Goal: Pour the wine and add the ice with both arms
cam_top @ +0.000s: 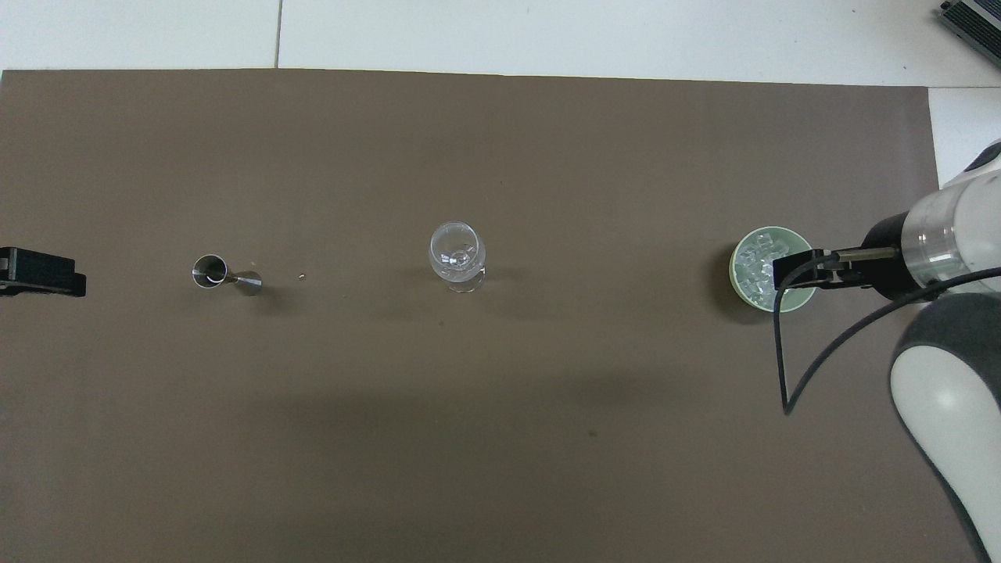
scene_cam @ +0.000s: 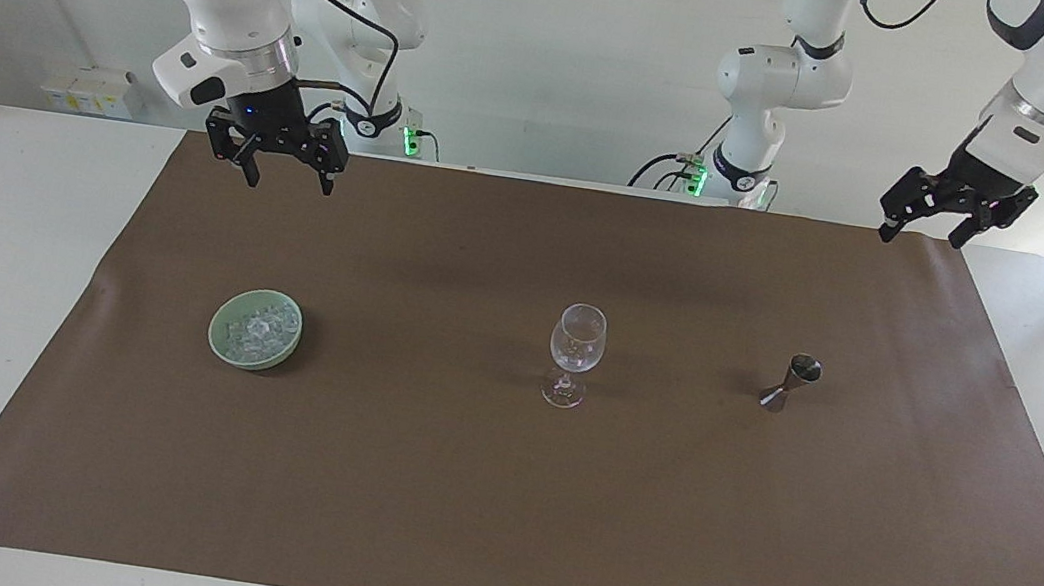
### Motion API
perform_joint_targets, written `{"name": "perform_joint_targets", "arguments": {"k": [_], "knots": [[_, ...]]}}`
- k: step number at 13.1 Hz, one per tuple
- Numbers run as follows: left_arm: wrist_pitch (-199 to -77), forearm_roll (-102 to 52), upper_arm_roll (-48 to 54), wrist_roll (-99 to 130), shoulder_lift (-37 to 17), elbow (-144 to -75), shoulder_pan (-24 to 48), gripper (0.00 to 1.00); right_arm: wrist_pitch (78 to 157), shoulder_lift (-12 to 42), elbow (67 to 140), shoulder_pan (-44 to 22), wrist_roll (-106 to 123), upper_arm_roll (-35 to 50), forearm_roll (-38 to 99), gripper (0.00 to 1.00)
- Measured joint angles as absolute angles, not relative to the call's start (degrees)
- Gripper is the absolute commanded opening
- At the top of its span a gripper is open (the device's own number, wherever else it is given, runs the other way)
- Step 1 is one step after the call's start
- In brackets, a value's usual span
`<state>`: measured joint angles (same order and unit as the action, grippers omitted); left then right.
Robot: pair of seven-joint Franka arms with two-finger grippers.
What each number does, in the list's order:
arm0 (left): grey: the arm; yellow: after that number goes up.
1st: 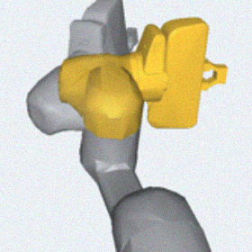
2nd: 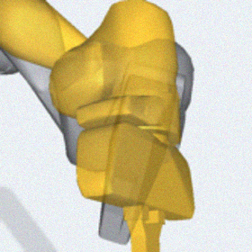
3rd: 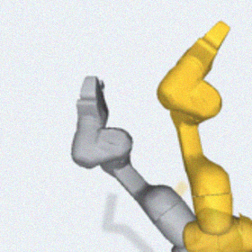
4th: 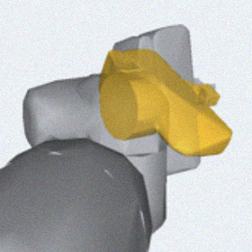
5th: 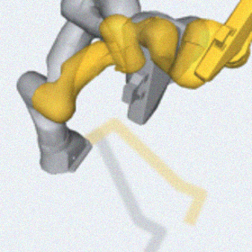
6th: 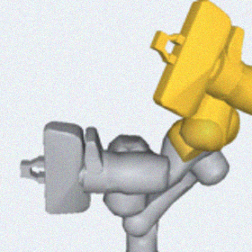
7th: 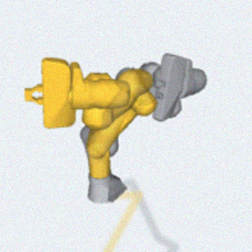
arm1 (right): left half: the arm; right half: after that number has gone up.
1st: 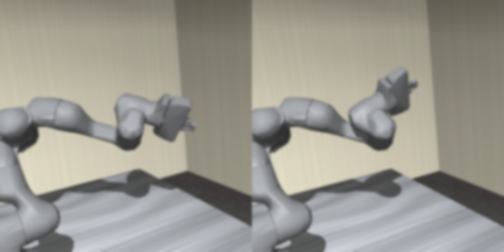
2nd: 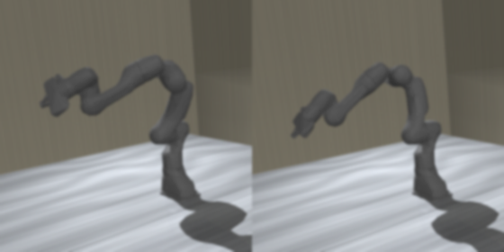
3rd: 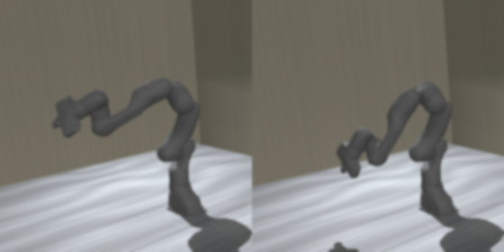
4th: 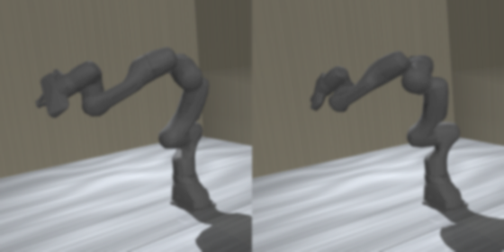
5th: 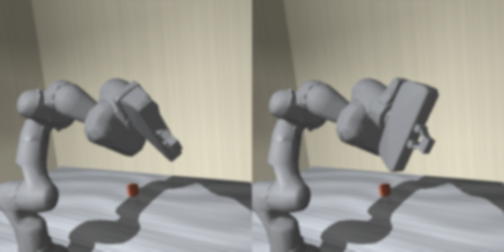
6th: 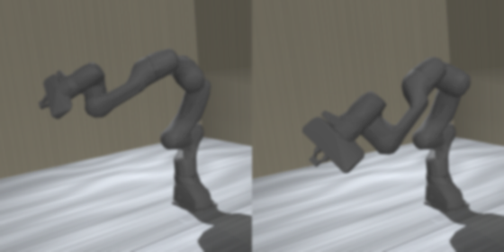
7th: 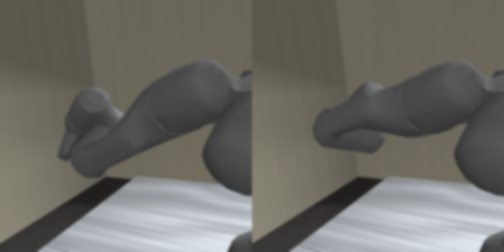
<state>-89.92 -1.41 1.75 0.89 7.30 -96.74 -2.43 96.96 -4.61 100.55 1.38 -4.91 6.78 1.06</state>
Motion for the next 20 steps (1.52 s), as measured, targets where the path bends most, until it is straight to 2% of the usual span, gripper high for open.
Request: {"name": "perform_joint_targets", "arguments": {"k": [5,10,20], "knots": [[-92.43,-2.59,1.71,2.72,7.35,-98.06,-3.03,1.00,96.96,-4.61,100.56,1.37,-4.91,6.78,1.06,1.00],[-99.52,-7.70,1.53,7.45,8.23,-105.95,-6.39,1.00,96.96,-4.61,100.56,1.37,-4.91,6.78,1.06,1.00],[-101.82,-20.19,1.41,35.97,7.18,-114.91,-12.09,1.00,96.96,-4.61,100.56,1.37,-4.91,6.78,1.06,1.00]]}}
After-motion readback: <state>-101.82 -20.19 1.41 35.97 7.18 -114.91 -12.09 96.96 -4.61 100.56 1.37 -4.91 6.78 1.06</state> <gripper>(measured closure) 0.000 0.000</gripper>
